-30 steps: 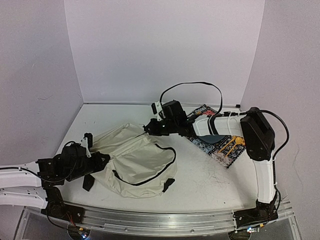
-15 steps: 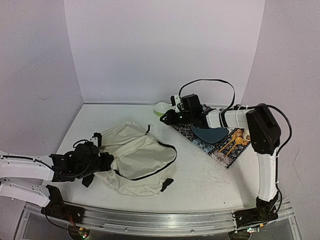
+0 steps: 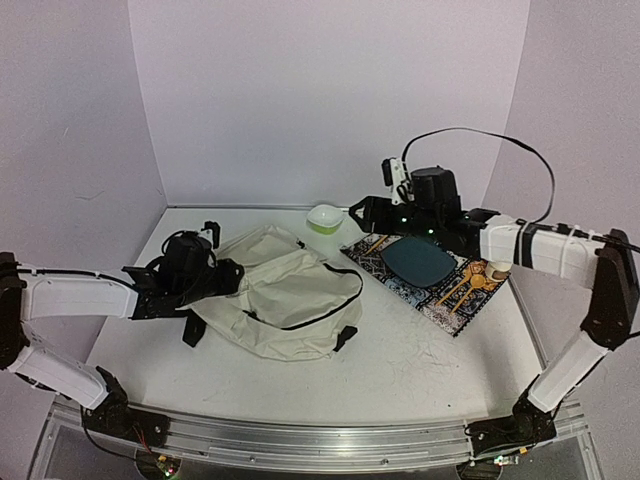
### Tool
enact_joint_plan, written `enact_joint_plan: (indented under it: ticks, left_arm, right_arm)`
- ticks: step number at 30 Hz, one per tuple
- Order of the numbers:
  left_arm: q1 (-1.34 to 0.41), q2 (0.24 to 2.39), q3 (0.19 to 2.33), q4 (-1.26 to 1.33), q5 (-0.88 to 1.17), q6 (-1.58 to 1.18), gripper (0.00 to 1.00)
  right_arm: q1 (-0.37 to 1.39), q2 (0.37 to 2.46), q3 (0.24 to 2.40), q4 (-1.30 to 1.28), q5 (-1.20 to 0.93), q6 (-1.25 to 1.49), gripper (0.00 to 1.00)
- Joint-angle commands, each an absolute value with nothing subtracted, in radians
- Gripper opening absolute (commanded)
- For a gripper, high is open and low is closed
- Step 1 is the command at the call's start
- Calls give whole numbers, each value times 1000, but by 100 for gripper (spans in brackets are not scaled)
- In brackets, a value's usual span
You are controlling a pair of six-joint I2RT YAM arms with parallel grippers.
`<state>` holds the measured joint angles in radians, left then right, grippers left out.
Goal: Pack the student bag
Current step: Reset both arms
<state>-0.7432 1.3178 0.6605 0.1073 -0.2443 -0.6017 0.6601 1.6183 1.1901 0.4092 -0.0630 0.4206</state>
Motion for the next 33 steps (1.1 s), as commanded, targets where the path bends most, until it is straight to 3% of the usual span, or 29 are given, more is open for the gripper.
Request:
enact_joint_plan:
  ticks: [1,10,15,24,33]
  left_arm:
    - [-674,1293,743,153,-205,-562,38]
    - [-478,1117,761,-34,-194,-550,79]
    - [-462,951,810,-179,-300,-512,98]
    - [-462,596,807,-290,-426,-401,99]
    - [-463,333,761,-350,-427,-332,100]
  right_arm:
    - [655,1422,1076,302,139,349,73]
    - [655,952,809,188,411,344,97]
    - [655,754,770,108,497,310,98]
    - [655,522,742,-59,581,296,98]
    - [655,347,668,-103,619,265,98]
